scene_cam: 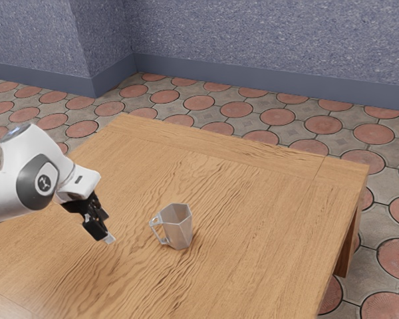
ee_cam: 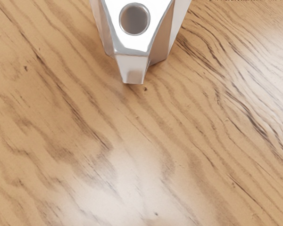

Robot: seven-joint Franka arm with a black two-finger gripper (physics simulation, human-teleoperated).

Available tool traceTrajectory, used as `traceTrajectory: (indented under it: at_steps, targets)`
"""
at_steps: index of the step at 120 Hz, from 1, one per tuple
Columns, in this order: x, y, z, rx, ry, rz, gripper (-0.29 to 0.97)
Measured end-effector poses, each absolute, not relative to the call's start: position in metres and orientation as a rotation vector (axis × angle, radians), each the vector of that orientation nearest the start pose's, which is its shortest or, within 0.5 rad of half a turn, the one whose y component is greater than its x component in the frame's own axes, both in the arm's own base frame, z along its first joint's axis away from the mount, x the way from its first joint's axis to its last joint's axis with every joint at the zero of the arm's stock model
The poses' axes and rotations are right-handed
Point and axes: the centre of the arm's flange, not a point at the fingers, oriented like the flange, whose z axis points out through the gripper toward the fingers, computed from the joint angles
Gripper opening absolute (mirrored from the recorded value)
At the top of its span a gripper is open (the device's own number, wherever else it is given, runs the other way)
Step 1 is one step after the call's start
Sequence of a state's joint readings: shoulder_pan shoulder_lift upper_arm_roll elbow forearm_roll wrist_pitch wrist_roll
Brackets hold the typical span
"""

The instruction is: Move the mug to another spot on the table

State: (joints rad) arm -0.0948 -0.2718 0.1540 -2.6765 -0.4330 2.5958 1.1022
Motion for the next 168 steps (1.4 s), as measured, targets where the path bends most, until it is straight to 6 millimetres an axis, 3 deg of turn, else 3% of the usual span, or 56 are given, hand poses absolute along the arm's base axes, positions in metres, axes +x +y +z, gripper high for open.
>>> traceTrajectory:
  at_steps: [19,49,72,106,168]
  targets:
    - [0.43,0.026,0.337,-3.03,1.106,-0.572,0.68]
    - [0.433,0.014,0.331,-3.031,1.114,-0.621,0.68]
    - [0.443,-0.007,0.319,-3.089,1.081,-0.645,0.68]
    - [0.464,-0.007,0.307,-3.135,1.015,-0.661,0.68]
    - [0.483,-0.012,0.299,-3.14,1.013,-0.674,0.68]
